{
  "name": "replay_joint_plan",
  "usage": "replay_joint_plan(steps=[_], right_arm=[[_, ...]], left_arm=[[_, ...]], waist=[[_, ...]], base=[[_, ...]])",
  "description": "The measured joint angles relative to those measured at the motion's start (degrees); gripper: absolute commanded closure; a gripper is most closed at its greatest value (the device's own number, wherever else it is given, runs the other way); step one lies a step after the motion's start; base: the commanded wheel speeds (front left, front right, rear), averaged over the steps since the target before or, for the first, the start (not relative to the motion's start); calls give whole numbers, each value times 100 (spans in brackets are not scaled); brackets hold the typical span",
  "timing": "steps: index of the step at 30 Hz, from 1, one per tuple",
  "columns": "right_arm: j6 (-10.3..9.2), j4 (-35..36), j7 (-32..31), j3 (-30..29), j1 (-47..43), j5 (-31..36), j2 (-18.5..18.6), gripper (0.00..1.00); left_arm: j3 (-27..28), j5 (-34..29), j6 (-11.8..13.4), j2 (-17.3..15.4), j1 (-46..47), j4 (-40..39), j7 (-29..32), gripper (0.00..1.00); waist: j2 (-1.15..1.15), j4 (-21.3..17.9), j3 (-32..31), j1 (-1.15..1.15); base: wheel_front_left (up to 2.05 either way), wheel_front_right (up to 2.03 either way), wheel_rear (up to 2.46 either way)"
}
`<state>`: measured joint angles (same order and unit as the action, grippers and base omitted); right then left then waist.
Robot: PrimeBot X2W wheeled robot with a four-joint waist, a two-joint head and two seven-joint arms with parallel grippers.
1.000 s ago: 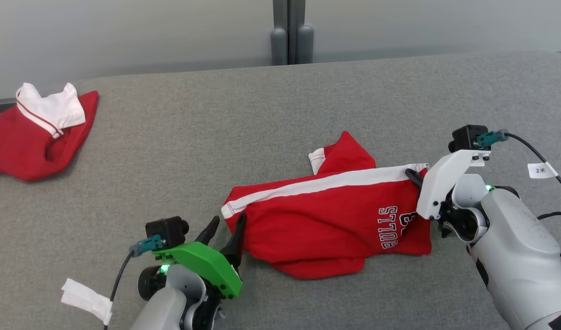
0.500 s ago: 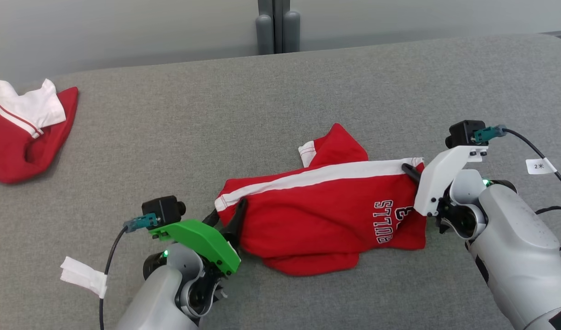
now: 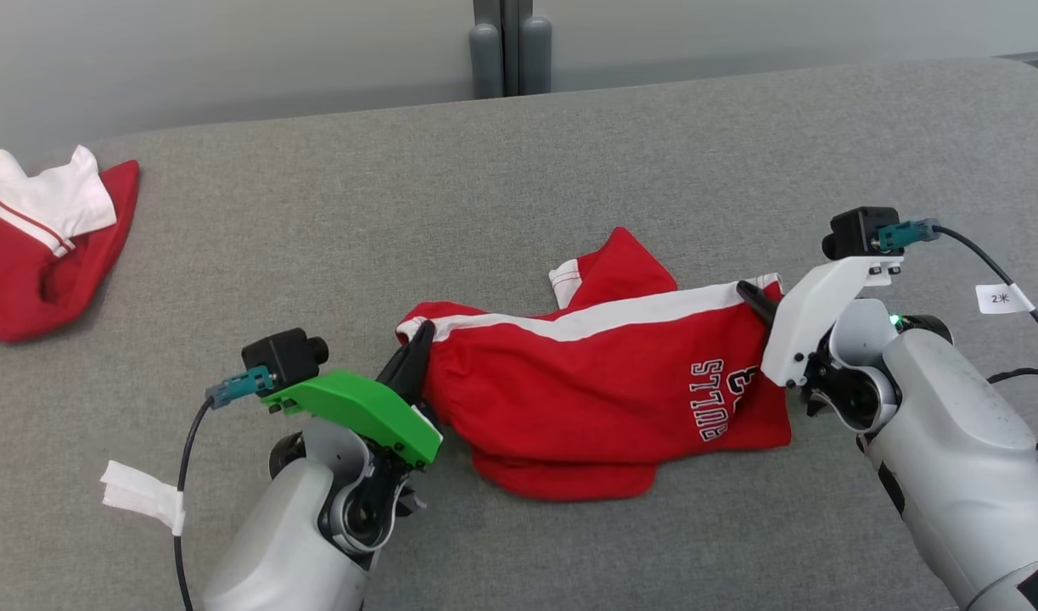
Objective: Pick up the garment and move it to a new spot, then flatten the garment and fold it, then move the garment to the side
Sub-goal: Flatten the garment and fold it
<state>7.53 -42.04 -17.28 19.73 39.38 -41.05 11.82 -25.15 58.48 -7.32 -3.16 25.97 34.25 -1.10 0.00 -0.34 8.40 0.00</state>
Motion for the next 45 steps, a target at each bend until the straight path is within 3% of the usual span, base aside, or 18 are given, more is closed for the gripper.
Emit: replay_joint_plan(steps=[9,16,25,31,37,42,45], right_arm=[[0,739,531,-14,2,-223,292,100],[0,1812,653,-114,-1,-271,538,100],[0,3783,293,-733,-235,-105,695,100],[0,4990,-325,-1274,-513,226,442,100],[-1,5010,-730,-1372,-425,455,189,100],[-1,4372,-686,-1384,326,661,92,100],[-1,3779,-352,-1405,1208,943,4,100]], left_arm=[[-170,25,0,-439,159,-686,-322,100],[-47,-180,14,-985,315,-1679,-477,100],[210,-537,472,-1747,511,-3648,-163,100],[323,-586,809,-2033,702,-4584,261,100],[278,-706,870,-2103,1113,-4386,458,100],[221,-737,689,-1894,1836,-3713,498,100],[234,-813,519,-1700,2612,-3054,338,100]], waist=[[0,-14,-274,0],[0,-56,-621,0],[0,-227,-962,0],[0,-323,-948,0],[0,-353,-674,0],[0,-379,-271,0],[0,-407,57,0]], base=[[0,0,0],[0,0,0],[0,0,0],[0,0,0],[0,0,0],[0,0,0],[0,0,0]])
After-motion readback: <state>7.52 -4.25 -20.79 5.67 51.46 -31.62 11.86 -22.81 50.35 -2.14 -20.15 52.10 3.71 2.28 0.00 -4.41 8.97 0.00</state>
